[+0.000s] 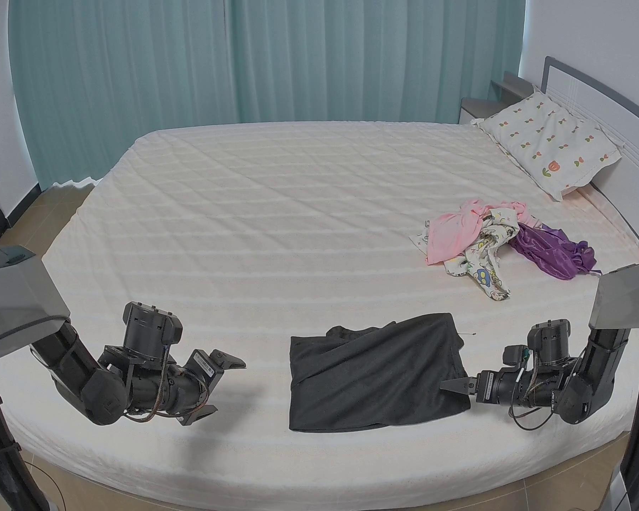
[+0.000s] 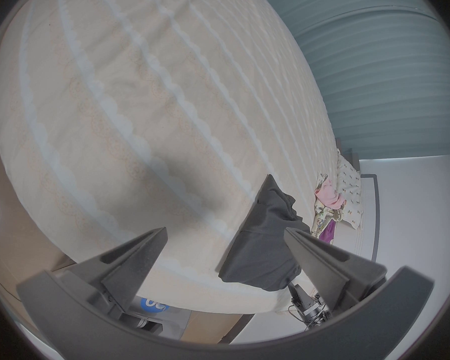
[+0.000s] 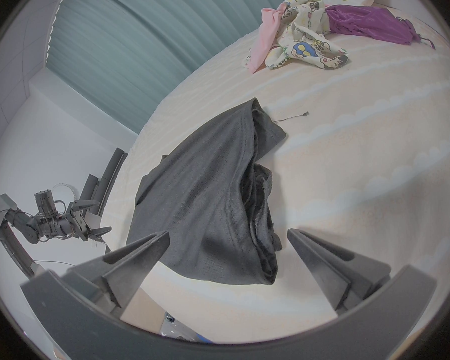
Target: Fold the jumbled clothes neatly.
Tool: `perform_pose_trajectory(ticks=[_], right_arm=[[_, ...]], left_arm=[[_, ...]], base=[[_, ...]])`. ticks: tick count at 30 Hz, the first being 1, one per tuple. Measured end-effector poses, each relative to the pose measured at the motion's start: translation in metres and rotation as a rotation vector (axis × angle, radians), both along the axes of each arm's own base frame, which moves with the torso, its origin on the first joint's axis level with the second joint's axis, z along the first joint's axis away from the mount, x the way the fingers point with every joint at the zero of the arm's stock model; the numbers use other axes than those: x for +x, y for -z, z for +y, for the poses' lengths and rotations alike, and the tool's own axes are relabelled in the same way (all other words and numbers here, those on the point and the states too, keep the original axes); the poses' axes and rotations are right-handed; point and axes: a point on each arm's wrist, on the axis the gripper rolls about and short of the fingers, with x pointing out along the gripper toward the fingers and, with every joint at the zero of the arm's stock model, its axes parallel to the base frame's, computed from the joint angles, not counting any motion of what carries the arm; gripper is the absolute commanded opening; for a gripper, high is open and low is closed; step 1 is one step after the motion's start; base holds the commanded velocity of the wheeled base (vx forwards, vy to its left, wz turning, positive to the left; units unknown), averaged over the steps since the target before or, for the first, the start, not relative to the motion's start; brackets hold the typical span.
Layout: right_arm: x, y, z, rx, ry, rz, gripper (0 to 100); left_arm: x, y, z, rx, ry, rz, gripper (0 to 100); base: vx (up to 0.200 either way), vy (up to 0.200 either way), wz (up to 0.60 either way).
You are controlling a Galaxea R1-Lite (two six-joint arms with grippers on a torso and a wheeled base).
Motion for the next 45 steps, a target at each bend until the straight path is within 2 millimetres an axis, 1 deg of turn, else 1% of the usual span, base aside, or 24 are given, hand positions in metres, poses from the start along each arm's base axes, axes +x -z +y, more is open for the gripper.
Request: perform_pose_trajectory(ticks=[3,4,8,22,30,36,37,45], right_arm=[[0.001,0.004,0.002,0.001,-0.005,-0.006,100],[0.001,0.006,0.003,0.0,-0.008,-0.005,0],[-0.002,0.009,0.002,-0.003,-0.009,0.012,0],[-0.017,0.01,-0.008,-0.012,0.014,0.056,0],[-0.024,0.012,-0.015,-0.058,-0.007,0.057,0],[-0.028,0.014,-0.017,-0.07,-0.012,0.066,0],[-0.029,0.015,-0.017,-0.073,-0.014,0.068,100],[-0.027,0.012,-0.023,-0.065,0.009,0.056,100]], left_arm=[[0.0,0.001,0.0,0.002,0.0,0.003,100],[0.0,0.001,0.0,0.002,0.0,0.003,100],[0.0,0.002,0.0,0.003,0.001,0.007,100],[-0.001,0.004,0.0,0.007,-0.003,0.014,100],[-0.001,0.004,0.0,0.007,-0.003,0.015,100],[-0.001,0.004,0.0,0.008,-0.003,0.016,100],[-0.001,0.004,0.0,0.007,-0.003,0.016,100],[-0.001,0.004,0.0,0.008,-0.005,0.017,100]], base=[[0.0,0.0,0.0],[0.0,0.0,0.0],[0.0,0.0,0.0],[0.0,0.0,0.0],[0.0,0.0,0.0],[0.0,0.0,0.0],[0.0,0.0,0.0],[0.0,0.0,0.0]])
